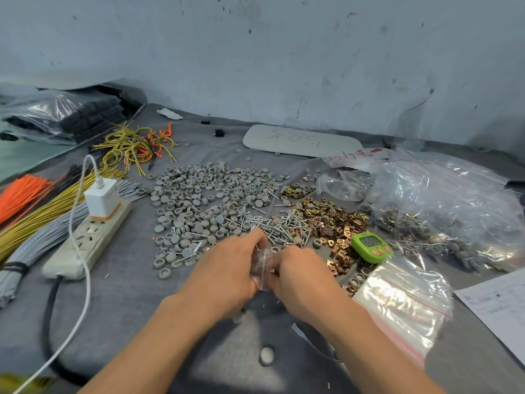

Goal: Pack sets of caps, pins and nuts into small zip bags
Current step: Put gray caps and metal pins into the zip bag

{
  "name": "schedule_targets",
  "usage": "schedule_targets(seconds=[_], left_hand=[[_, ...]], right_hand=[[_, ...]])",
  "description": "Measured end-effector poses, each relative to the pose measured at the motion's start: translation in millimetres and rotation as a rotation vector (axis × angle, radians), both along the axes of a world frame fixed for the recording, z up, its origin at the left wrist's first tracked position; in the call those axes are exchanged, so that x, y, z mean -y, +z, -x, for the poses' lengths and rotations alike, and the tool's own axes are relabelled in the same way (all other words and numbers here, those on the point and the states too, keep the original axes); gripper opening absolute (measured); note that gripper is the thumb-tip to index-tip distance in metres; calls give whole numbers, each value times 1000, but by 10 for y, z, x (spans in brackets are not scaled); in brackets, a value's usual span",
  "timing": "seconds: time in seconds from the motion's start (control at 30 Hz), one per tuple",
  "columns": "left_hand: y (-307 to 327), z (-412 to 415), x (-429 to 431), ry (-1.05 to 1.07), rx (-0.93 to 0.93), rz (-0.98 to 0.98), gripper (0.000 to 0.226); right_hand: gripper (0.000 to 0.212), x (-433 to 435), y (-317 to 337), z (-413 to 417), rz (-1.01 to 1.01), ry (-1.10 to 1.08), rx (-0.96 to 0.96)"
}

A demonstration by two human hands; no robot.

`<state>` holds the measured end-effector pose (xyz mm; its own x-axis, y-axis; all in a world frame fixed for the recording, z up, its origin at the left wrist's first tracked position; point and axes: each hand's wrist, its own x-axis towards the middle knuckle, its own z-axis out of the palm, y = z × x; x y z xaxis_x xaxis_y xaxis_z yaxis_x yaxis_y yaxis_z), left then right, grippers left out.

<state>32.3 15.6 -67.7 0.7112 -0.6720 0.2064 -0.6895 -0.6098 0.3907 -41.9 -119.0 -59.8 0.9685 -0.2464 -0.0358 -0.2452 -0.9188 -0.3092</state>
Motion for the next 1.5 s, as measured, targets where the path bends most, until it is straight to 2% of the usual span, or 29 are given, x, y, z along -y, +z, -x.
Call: schedule_targets(seconds=[0.1,0.23,0.3,0.47,0.67,0.77,0.83,0.9,1.0,1.1,1.23,1.3,1.4,1.47,1.5], left_hand=[[24,-41,-32,-4,-51,-28,48],[44,-41,-54,-12,-75,-37,43],[45,-29,-53,-11,-69,-43,42],[39,-38,-54,-7,-82,-45,42],[34,-40,-54,-11,-103,-33,39],[44,-39,-56,-11,-106,-31,39],[49,-40,-55,-8,-114,-29,39],[45,-45,-59,-1,-120,-31,40],[24,-54,-68,5,-120,-12,42],[38,-56,-58,30,-116,62,38],[110,-37,-53,41,-162,228,38],[140,-12,-58,32,-152,246,38],[159,26,-50,15,-106,247,39],[176,53,-37,13,-99,277,37],[185,62,-29,12,-109,304,38]], right_hand=[[9,-37,-3,-15,55,7,14],[3,-55,-30,-63,118,1,58],[8,-59,-42,-89,92,-21,53],[3,-62,-22,-70,-19,-31,27],[30,-70,-34,7,126,119,1],[13,-41,-11,-1,-69,32,34],[15,19,32,13,-221,-70,94],[19,113,57,43,-238,-156,146],[19,211,42,73,-153,-231,202],[14,164,39,61,-216,-209,267],[23,102,55,2,-402,-137,206],[29,94,97,-4,-533,-141,283],[28,89,152,4,-600,-97,481],[18,63,175,21,-767,-61,537],[12,47,187,27,-939,-64,552]])
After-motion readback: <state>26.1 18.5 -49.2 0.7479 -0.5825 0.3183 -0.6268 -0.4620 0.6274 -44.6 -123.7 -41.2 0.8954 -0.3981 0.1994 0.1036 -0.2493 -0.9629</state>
